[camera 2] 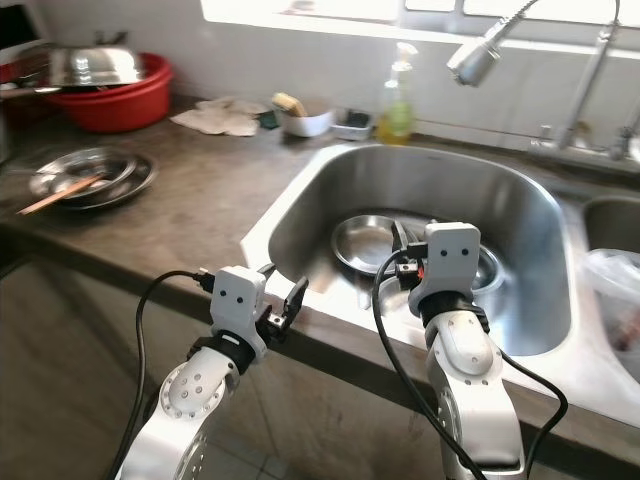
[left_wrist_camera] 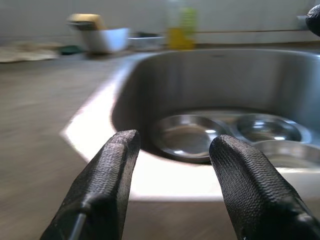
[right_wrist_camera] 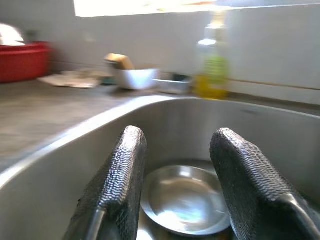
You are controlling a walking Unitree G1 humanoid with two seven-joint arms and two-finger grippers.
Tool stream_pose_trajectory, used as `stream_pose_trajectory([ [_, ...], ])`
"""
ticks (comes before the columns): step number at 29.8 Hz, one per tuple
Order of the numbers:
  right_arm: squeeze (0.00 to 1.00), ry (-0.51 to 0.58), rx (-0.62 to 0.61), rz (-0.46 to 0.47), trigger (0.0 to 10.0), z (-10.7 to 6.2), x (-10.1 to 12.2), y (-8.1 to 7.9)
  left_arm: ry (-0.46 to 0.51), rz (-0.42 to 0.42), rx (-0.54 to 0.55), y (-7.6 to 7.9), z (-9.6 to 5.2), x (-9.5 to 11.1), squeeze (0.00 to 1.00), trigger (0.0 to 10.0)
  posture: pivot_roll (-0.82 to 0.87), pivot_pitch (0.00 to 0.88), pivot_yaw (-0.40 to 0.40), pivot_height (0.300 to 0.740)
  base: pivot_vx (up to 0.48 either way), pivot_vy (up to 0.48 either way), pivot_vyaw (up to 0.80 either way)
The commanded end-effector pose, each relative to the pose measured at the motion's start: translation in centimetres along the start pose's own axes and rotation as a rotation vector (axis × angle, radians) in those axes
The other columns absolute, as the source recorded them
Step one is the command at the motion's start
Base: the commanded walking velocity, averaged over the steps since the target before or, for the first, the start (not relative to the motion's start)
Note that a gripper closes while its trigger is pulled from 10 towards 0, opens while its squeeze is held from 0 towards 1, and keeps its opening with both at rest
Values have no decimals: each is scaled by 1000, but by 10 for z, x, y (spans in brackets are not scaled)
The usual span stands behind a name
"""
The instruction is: Kitchen organization
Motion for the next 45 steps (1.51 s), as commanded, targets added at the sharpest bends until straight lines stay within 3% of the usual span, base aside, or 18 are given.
stream_pose_trajectory([
  [1,0,20,2,7,10000,-1,5,-5,-14,0,0,-1,-1,-5,0,10000,-8,0,-2,740,0,247,800],
  [21,0,-1,-11,35,10000,-2,1,-10,-19,-2,0,-1,-5,-8,0,10000,1,0,-3,740,0,448,800],
  [29,0,-11,2,43,10000,-1,0,-13,-22,17,9,-2,-5,-7,0,10000,4,0,-8,740,0,0,773],
  [45,0,2,23,38,10000,0,2,-19,-25,22,6,-1,-6,-7,0,10000,5,0,-8,740,175,0,0],
])
Point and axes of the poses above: a point about 5 cm out from each wrist's last joint towards the gripper, its own z axis pointing out of the wrist towards the gripper, its own x axis along the axis of the wrist's last joint, y = z × x, the point moved 4 cm from there along z, pointing out of the wrist towards the gripper, and after that the axes turned 1 degree about z, right-handed, at the moved point
